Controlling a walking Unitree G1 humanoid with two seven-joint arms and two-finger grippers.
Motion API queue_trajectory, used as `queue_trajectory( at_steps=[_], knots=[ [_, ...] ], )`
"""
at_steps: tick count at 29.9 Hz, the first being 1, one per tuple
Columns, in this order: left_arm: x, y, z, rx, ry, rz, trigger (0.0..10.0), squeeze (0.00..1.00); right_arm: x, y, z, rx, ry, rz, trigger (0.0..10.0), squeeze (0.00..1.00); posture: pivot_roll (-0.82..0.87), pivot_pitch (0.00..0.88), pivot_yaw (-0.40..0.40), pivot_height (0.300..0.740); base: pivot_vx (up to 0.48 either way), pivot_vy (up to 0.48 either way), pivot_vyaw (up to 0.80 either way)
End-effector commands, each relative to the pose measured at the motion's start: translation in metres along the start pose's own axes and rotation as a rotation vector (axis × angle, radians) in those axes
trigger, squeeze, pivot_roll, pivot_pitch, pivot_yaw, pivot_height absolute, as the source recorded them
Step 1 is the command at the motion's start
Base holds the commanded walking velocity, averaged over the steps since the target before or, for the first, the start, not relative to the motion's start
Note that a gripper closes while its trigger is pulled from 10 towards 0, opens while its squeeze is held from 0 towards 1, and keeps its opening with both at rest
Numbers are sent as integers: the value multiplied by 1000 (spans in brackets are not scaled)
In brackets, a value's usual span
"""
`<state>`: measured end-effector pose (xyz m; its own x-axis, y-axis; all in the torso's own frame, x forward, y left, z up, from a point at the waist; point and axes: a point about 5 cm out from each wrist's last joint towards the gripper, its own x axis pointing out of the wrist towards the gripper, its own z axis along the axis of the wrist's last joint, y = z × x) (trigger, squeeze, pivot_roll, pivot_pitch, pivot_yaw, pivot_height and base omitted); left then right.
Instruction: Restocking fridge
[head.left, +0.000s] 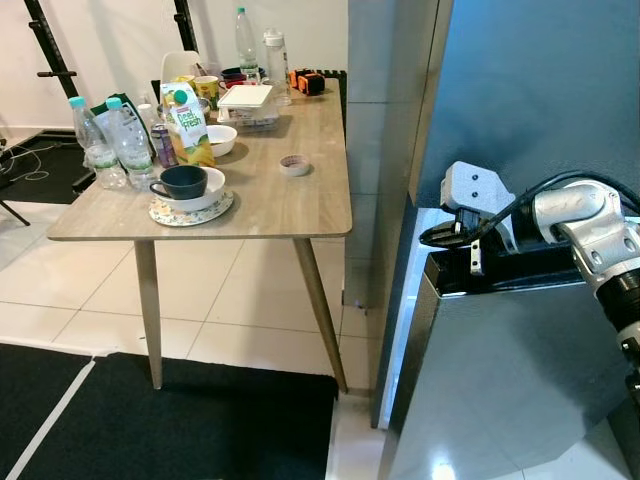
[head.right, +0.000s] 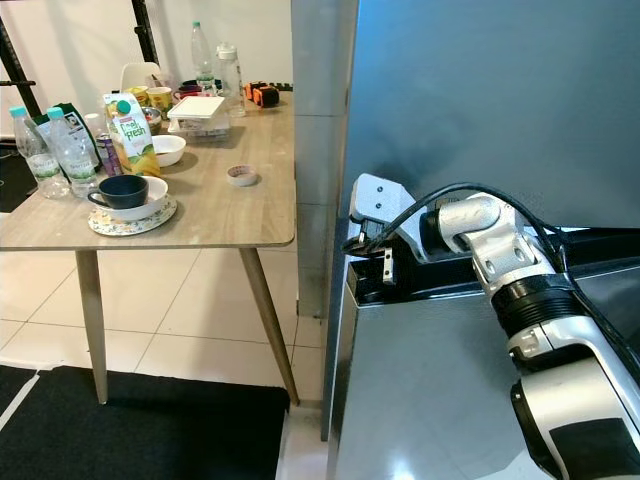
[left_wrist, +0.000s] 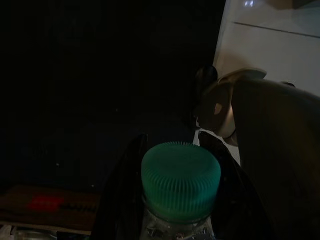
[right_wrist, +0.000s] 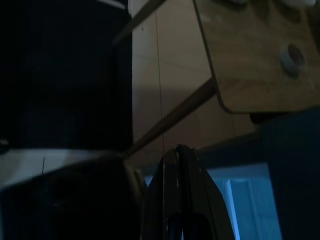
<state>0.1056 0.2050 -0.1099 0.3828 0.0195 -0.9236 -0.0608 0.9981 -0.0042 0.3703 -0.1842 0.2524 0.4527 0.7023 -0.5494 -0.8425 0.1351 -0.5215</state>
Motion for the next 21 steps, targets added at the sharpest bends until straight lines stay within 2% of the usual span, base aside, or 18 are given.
queue_trajectory(
  at_steps=[1,4,5,6,7,8,13,14,16,21],
  knots=[
    [3,-11,8,11,-7,-12,10000,0,0,1,-3,-28,54,27,0,0,-111,0,-7,740,0,0,0],
    [5,-19,15,14,-16,-19,10000,0,0,3,-6,-46,93,55,0,0,-110,0,-8,740,0,0,0],
    [5,-20,16,15,-18,-20,10000,0,-2,10,-13,-49,146,134,0,0,-110,0,-10,740,0,0,0],
    [5,-20,17,15,-19,-19,10000,0,-6,13,-17,-48,182,175,2510,0,-110,0,-10,740,0,0,0],
    [5,-20,17,15,-19,-19,10000,0,-6,13,-17,-48,182,175,2510,0,-110,0,-10,740,0,0,0],
    [5,-20,17,15,-19,-18,10000,0,-9,15,-21,-42,219,206,10000,0,-111,0,-12,740,0,0,0],
    [5,-20,18,18,-20,-17,10000,0,-22,19,-31,-22,297,282,10000,0,-111,0,-14,740,0,0,0],
    [5,-19,18,20,-20,-16,10000,0,-35,20,-36,-11,336,317,10000,0,-112,0,-15,740,0,0,0],
    [5,-18,18,21,-19,-13,10000,0,-45,20,-39,-6,355,328,10000,0,-112,0,-15,740,0,0,0],
    [4,-15,17,24,-16,-8,10000,0,-55,19,-45,11,405,314,10000,0,-112,0,-13,740,0,0,0]
  ],
)
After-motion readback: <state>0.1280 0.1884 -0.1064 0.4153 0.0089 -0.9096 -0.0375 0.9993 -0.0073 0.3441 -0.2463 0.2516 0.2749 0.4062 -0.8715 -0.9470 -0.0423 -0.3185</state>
